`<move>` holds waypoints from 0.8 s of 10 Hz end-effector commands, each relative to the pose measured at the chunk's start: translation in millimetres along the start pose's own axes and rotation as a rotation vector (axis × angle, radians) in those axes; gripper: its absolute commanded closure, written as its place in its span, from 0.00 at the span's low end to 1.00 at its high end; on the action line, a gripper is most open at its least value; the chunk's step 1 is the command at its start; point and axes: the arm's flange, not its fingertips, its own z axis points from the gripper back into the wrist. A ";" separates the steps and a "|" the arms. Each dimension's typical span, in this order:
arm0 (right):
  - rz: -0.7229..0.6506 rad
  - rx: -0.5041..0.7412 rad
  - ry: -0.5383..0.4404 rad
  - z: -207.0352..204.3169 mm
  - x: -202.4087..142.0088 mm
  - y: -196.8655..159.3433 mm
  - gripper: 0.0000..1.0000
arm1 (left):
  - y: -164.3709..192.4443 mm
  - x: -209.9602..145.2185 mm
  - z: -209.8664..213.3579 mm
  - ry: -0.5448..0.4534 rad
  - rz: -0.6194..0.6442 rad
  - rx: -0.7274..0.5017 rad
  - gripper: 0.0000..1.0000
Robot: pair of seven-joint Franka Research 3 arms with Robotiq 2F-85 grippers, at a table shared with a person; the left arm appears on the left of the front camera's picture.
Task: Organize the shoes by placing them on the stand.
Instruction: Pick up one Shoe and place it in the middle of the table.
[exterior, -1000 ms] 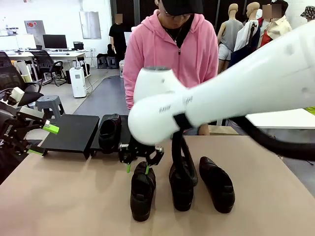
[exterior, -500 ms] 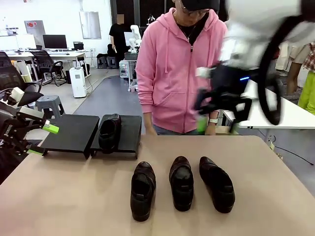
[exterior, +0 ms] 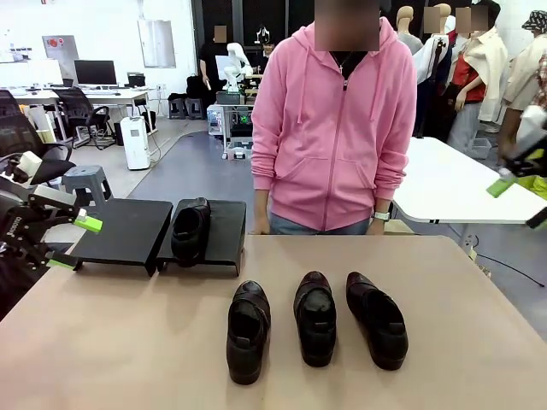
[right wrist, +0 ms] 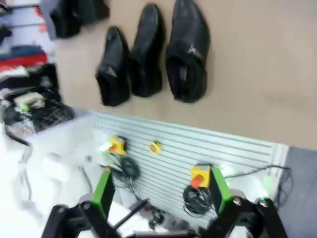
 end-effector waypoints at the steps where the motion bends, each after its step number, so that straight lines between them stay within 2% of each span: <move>1: 0.060 0.115 -0.053 -22.4 -7.5 -26.1 0.00 | -1.4 0.3 1.0 0.001 0.012 -0.009 0.00; 4: 0.102 0.090 0.050 -40.5 9.3 -58.5 0.00 | -1.4 0.3 1.0 0.001 0.012 -0.009 0.00; 5: 0.170 0.058 -0.016 -46.2 16.2 -63.9 0.00 | -1.4 0.3 1.0 0.001 0.012 -0.009 0.00; 6: 0.055 0.102 0.018 -37.4 -2.0 -56.5 0.00 | -1.4 0.3 1.0 0.001 0.012 -0.009 0.00; 8: 0.055 0.102 0.018 -37.4 -2.0 -56.5 0.00 | -1.4 0.3 1.0 0.001 0.012 -0.009 0.00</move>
